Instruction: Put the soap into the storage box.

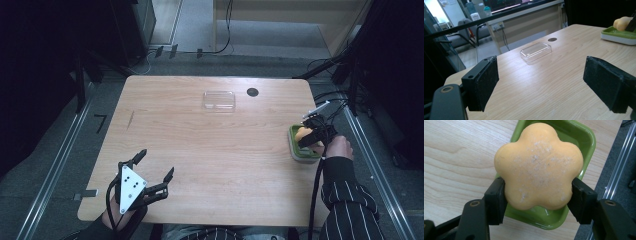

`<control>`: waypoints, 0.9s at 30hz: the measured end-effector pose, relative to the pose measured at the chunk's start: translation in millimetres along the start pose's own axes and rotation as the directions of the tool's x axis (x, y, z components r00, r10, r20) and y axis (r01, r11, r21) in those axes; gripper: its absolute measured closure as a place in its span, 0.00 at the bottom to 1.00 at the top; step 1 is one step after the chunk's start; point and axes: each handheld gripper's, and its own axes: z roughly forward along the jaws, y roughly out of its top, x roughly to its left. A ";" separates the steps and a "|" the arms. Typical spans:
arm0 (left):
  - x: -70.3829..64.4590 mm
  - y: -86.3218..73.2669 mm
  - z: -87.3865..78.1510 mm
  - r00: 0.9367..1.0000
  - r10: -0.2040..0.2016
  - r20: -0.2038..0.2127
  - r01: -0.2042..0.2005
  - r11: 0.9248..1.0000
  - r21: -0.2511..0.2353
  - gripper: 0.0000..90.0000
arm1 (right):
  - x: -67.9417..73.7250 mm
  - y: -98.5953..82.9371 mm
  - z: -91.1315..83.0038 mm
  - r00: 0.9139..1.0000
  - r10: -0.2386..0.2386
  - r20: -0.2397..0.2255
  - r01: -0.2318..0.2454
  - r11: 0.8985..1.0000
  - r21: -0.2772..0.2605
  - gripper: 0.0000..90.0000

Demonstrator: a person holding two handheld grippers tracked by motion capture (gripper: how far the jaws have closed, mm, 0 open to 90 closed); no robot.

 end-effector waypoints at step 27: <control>0.1 0.1 -0.1 1.000 0.007 0.004 -0.007 1.000 0.001 0.15 | -5.9 4.7 25.9 1.000 0.021 0.005 -0.021 0.999 0.050 0.44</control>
